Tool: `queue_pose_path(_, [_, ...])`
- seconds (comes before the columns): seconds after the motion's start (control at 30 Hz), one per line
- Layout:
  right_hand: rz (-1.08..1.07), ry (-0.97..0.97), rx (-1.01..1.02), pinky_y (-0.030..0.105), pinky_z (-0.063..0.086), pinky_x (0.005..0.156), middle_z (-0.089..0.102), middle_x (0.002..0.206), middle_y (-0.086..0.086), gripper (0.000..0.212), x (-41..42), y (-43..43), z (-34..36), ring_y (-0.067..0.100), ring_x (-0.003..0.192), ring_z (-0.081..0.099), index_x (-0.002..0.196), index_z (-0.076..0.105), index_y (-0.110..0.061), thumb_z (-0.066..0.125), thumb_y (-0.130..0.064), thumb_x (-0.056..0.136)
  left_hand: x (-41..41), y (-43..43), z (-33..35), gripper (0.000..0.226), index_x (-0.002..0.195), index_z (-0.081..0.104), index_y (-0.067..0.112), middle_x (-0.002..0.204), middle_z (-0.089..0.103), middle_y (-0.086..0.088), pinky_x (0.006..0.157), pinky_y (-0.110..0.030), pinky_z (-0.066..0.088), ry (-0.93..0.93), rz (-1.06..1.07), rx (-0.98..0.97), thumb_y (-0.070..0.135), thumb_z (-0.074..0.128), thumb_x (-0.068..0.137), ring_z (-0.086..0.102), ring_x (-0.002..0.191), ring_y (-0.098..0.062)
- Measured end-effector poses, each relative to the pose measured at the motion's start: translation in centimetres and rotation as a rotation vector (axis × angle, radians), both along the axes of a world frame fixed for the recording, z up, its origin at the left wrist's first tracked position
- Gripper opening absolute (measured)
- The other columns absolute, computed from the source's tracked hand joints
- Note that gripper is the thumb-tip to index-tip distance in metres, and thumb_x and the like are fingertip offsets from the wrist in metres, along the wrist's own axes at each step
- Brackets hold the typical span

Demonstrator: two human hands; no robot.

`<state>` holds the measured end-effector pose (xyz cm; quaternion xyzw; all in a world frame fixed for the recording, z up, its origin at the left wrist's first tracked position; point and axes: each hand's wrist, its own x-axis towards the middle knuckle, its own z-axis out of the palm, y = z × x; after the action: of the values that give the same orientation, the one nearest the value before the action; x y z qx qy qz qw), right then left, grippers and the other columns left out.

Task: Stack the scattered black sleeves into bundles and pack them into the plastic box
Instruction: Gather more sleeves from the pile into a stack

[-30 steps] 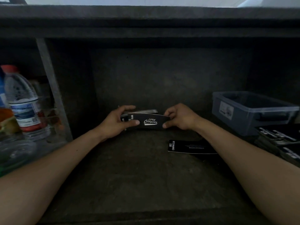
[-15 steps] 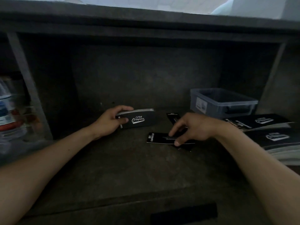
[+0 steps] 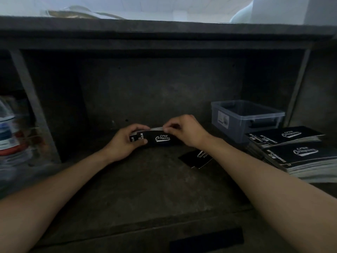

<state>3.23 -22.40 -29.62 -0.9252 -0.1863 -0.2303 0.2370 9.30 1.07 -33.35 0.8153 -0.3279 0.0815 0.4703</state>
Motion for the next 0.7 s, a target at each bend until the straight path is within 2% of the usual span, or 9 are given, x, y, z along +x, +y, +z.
queue_pose_path(0.07, [-0.091,0.032,0.039,0.028,0.051,0.092,0.075,0.1,-0.006,0.012,0.9,-0.8,0.5,0.006,0.094,0.067,0.099,0.077,-0.021,0.072,-0.021,0.088,0.3,0.3,-0.1,0.043,0.11,0.065,0.032,0.101,0.071,0.025,0.085,-0.008,0.049,0.008,-0.013,-0.004,-0.003,0.07,0.086,0.065,0.092,0.007])
queue_pose_path(0.17, [-0.458,0.116,0.101,0.031,0.054,0.085,0.072,0.107,0.0,0.013,1.6,-3.8,1.3,0.018,0.099,0.067,0.1,0.073,-0.026,0.069,-0.031,0.088,0.7,0.5,0.0,0.05,0.11,0.066,0.034,0.106,0.072,0.014,0.085,-0.01,0.05,0.061,-0.004,-0.044,-0.011,0.064,0.086,0.065,0.096,0.003])
queue_pose_path(0.23, [-0.66,0.344,-0.068,0.029,0.048,0.073,0.066,0.119,0.006,0.04,1.5,-5.1,1.2,0.024,0.099,0.062,0.117,0.066,-0.017,0.065,-0.045,0.089,0.8,0.4,0.1,0.054,0.107,0.067,0.034,0.103,0.073,0.016,0.082,-0.01,0.051,0.066,0.026,-0.047,-0.014,0.059,0.085,0.065,0.093,0.004])
queue_pose_path(0.3, [-0.707,0.539,-0.162,0.029,0.045,0.074,0.062,0.124,0.009,0.06,1.1,-4.9,0.7,0.024,0.098,0.058,0.126,0.058,-0.01,0.067,-0.053,0.086,1.1,0.4,0.1,0.056,0.105,0.068,0.034,0.095,0.074,0.023,0.08,-0.009,0.05,0.061,0.057,-0.05,-0.016,0.055,0.085,0.064,0.088,0.007])
queue_pose_path(0.33, [-0.709,0.566,-0.163,0.029,0.045,0.074,0.061,0.123,0.008,0.064,1.1,-4.4,0.5,0.022,0.095,0.056,0.125,0.056,-0.009,0.072,-0.053,0.082,1.2,0.5,0.1,0.056,0.104,0.068,0.034,0.093,0.073,0.026,0.079,-0.008,0.049,0.064,0.068,-0.057,-0.016,0.054,0.084,0.064,0.086,0.008])
queue_pose_path(0.47, [-0.673,0.567,-0.144,0.031,0.052,0.08,0.061,0.122,0.01,0.066,2.2,-3.5,1.0,0.025,0.105,0.06,0.125,0.057,-0.006,0.084,-0.038,0.074,1.6,1.7,0.1,0.058,0.104,0.068,0.032,0.095,0.073,0.021,0.075,-0.007,0.05,0.067,0.092,-0.073,-0.02,0.056,0.08,0.064,0.083,0.009])
queue_pose_path(0.57, [-0.645,0.574,-0.124,0.028,0.052,0.076,0.058,0.103,0.006,0.05,2.8,-3.0,1.6,0.023,0.093,0.06,0.11,0.059,-0.013,0.081,-0.039,0.074,1.8,2.2,0.2,0.061,0.113,0.068,0.028,0.106,0.071,0.009,0.068,-0.01,0.052,0.081,0.093,-0.043,-0.02,0.058,0.077,0.064,0.08,0.007])
queue_pose_path(0.63, [-0.667,0.454,-0.135,0.028,0.048,0.071,0.059,0.101,0.007,0.037,3.2,-2.9,1.3,0.022,0.084,0.056,0.099,0.057,-0.015,0.073,-0.044,0.082,1.9,2.3,0.1,0.061,0.118,0.067,0.023,0.106,0.071,0.006,0.063,-0.012,0.052,0.088,0.087,-0.03,-0.021,0.058,0.077,0.064,0.075,0.006])
queue_pose_path(0.7, [-0.745,0.253,-0.098,0.028,0.043,0.068,0.066,0.105,0.012,0.027,3.5,-3.4,0.9,0.027,0.082,0.059,0.095,0.063,-0.011,0.065,-0.037,0.089,2.0,2.3,0.0,0.061,0.121,0.064,0.021,0.106,0.071,0.004,0.06,-0.013,0.052,0.095,0.087,-0.029,-0.021,0.057,0.078,0.064,0.07,0.005])
